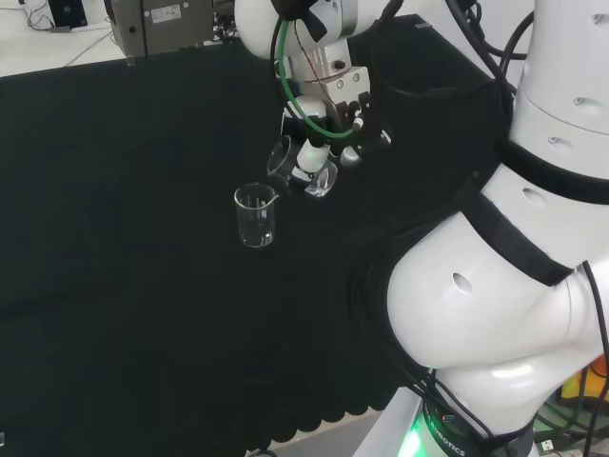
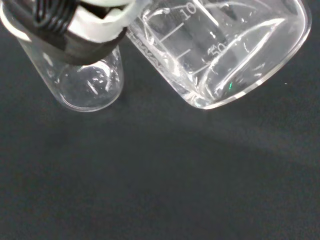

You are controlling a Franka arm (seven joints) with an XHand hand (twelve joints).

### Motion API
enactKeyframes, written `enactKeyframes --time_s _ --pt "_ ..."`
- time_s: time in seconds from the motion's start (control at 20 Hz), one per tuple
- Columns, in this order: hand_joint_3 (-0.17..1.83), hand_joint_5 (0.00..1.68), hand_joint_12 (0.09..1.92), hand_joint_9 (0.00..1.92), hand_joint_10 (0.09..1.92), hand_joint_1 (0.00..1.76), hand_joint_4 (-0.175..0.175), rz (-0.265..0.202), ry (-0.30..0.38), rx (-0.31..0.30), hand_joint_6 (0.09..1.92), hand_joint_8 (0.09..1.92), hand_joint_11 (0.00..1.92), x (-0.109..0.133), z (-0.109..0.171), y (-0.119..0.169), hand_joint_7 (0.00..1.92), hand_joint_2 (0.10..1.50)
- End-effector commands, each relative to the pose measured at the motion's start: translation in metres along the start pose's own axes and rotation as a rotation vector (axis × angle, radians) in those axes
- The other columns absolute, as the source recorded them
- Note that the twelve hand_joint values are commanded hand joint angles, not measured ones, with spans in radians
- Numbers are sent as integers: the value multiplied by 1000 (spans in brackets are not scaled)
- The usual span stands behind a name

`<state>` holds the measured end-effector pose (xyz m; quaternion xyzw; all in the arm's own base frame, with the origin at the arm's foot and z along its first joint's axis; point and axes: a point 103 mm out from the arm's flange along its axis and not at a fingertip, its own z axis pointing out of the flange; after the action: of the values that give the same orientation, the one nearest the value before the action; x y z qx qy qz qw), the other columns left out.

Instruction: Pour the water from the handheld beaker into the one on the table.

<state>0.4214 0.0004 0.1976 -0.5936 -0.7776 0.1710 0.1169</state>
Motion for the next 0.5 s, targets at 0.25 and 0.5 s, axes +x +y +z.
enactKeyframes --time_s 0.25,0.5 --pt "-175 1481 878 1560 623 1322 -133 -7 -14 12 87 290 1329 2 2 1 1514 1015" --pt "-175 1481 881 1556 631 1323 -134 -13 -52 22 87 289 1328 6 2 3 1515 1015"
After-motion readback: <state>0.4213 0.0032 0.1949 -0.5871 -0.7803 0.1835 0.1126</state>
